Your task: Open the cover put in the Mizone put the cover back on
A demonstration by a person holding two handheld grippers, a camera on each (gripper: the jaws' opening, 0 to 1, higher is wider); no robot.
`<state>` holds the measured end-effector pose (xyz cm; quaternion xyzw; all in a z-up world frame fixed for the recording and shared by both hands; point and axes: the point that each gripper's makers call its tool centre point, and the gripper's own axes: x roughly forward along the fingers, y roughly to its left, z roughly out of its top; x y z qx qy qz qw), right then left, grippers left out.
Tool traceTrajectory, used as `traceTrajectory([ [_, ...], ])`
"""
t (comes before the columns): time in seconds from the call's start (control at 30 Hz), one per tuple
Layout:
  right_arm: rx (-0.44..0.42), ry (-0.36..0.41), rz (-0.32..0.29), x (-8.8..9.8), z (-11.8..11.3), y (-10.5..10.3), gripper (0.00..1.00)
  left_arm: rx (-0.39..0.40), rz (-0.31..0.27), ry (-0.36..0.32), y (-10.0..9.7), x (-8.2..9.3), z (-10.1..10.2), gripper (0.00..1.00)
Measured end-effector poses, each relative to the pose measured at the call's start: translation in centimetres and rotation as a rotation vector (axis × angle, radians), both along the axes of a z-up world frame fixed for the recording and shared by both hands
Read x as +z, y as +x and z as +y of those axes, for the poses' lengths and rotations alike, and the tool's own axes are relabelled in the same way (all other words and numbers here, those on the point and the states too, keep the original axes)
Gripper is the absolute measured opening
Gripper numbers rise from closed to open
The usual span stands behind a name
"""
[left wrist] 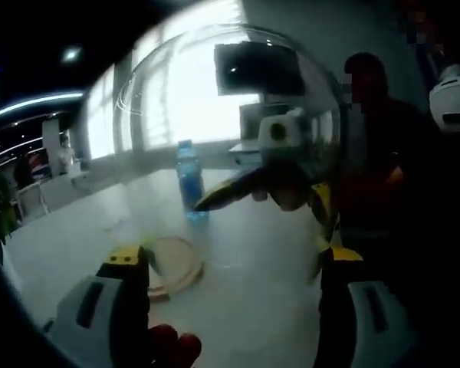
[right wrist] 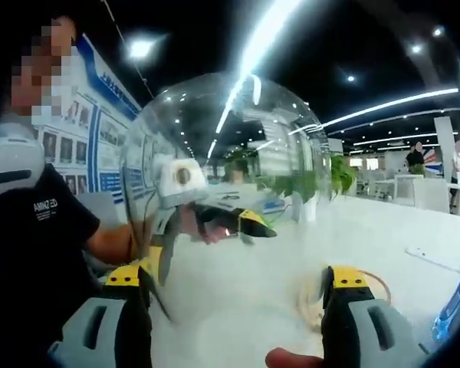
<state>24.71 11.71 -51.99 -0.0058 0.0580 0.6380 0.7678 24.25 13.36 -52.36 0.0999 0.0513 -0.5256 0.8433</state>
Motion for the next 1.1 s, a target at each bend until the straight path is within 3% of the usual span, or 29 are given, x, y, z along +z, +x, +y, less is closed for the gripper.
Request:
traceTrajectory([
  [0.47,-0.014,0.027,0.015,-0.04,-0.11,-0.79,0.86,-0.015,-0.013,-0.012,-0.27,0.16,0.13,0.79],
  [1.1,-0.049,0.092,0.005,0.2,0.1,-0.06,0.86,-0.042,-0.023,-0.051,0.41,0.4,0.28,0.8],
])
